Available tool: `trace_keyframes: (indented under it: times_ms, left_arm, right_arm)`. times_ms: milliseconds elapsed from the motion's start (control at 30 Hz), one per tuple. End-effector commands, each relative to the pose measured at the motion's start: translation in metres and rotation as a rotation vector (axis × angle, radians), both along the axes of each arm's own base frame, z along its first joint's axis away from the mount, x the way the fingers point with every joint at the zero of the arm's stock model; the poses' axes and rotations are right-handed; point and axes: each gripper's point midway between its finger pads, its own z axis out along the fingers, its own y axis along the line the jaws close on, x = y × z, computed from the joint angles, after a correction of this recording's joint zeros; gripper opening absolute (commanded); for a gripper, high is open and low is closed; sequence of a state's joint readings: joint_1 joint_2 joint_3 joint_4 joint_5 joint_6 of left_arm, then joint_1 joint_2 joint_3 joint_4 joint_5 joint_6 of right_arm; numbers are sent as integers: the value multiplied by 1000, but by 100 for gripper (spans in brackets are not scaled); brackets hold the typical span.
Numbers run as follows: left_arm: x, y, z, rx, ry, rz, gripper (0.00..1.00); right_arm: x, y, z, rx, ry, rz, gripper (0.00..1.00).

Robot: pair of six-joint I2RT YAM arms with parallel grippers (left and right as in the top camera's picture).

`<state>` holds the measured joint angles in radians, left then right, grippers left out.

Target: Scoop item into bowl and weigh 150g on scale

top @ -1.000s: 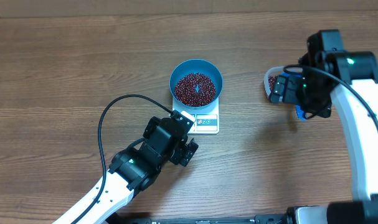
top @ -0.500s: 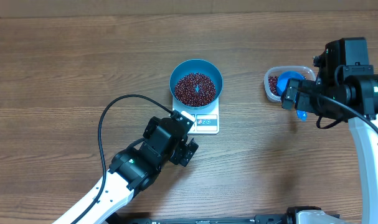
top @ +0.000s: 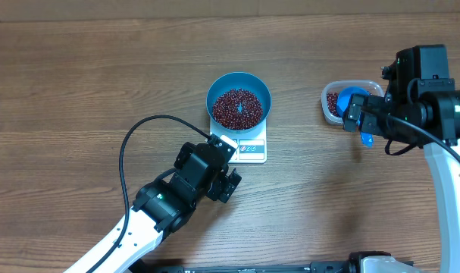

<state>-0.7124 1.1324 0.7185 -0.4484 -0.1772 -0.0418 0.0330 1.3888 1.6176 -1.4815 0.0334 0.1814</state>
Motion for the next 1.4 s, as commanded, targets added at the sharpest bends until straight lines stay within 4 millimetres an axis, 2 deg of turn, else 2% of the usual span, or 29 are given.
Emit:
trace_keyframes:
  times_ms: [0, 267, 400, 500, 667, 833, 1000, 1167, 1233, 1367]
  left_arm:
    - [1, 5, -2, 21, -11, -1, 100]
    - [-1, 6, -5, 25, -6, -1, 100]
    - [-10, 14, -20, 45, 18, -1, 99]
    - [-26, 27, -40, 62, 38, -1, 100]
    - [-33, 32, -47, -8, -38, -3, 100]
    - [-34, 33, -22, -155, -211, -1, 99]
    - [-39, 42, -12, -216, -284, 14, 100]
    - [-35, 51, 3, -273, -351, 47, 100]
    - [-30, 54, 17, -319, -403, 61, 100]
    - [-20, 66, 60, -443, -584, 101, 100]
  right_arm:
    - [4, -3, 7, -14, -25, 7, 100]
    - [4, -3, 7, -14, -25, 7, 100]
    - [4, -3, 7, -14, -25, 7, 100]
    - [4, -3, 7, -14, -25, 7, 100]
    - [4, -3, 7, -14, -25, 7, 100]
    - [4, -3, 7, -14, -25, 7, 100]
    - [4, -3, 7, -14, -25, 7, 100]
    - [4, -3, 7, -14, -25, 7, 100]
    - [4, -3, 7, -14, -25, 7, 100]
    - [4, -3, 7, -14, -25, 7, 100]
